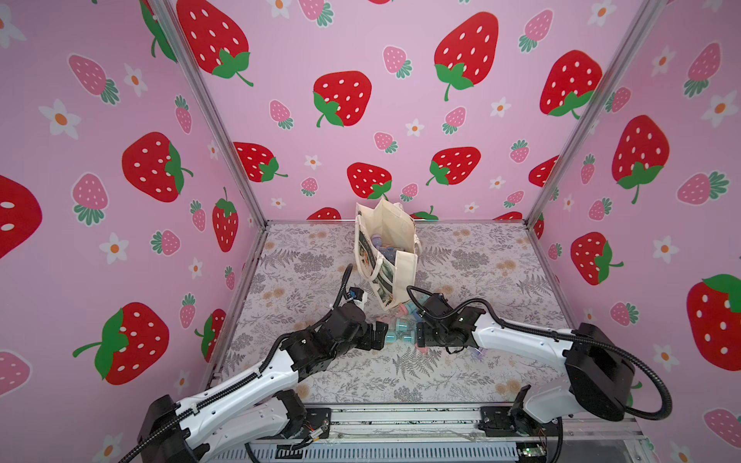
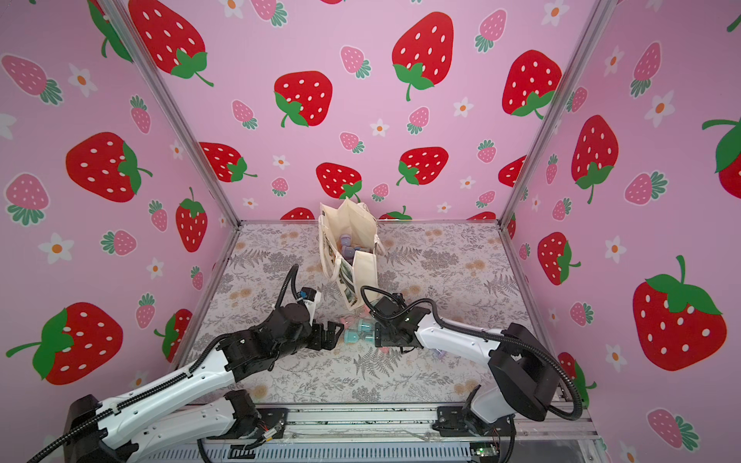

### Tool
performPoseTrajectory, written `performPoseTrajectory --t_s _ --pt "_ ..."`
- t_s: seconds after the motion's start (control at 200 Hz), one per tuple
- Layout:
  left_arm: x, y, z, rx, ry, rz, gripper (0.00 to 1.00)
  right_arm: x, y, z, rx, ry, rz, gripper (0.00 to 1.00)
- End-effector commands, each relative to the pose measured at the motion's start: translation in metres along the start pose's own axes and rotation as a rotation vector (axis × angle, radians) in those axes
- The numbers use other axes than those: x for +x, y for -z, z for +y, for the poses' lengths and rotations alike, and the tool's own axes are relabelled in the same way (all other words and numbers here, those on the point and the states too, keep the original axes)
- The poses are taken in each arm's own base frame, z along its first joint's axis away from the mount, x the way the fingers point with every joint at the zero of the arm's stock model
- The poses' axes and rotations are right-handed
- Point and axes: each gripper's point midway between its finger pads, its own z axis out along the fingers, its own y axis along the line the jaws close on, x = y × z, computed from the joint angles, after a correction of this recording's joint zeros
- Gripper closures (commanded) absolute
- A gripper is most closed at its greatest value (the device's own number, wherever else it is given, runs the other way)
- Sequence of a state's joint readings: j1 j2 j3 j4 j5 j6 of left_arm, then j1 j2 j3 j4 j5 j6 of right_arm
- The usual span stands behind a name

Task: Put the hourglass into the canvas bag
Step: Pick up the hourglass from the center of the board.

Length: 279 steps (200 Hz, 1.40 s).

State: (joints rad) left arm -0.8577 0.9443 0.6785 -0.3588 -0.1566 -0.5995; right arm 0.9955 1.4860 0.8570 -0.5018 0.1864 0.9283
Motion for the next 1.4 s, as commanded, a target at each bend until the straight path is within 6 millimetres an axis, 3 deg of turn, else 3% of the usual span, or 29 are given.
performPoseTrajectory --t_s 0.0,0.455,0.79,0.995,1.391 --pt "-0.001 -0.001 0.005 -0.024 0.001 -0.019 0.01 0.012 -0.008 -0.006 0.034 -0.024 0.038 0.14" --pt "0.001 -0.005 0.007 -0.041 -0.007 -0.007 0.01 0.057 -0.004 -0.05 0.185 0.034 0.192 0.24" --pt "0.0 -0.006 0.007 -0.051 -0.011 0.003 0.01 0.083 -0.005 -0.057 0.166 0.006 0.269 0.25" --pt "-0.002 -0.004 0.006 -0.051 -0.015 0.001 0.01 0.089 0.001 -0.06 0.153 -0.007 0.272 0.29" --pt "-0.003 -0.001 0.006 -0.051 -0.008 -0.001 0.01 0.09 -0.005 -0.059 0.155 -0.001 0.269 0.48"
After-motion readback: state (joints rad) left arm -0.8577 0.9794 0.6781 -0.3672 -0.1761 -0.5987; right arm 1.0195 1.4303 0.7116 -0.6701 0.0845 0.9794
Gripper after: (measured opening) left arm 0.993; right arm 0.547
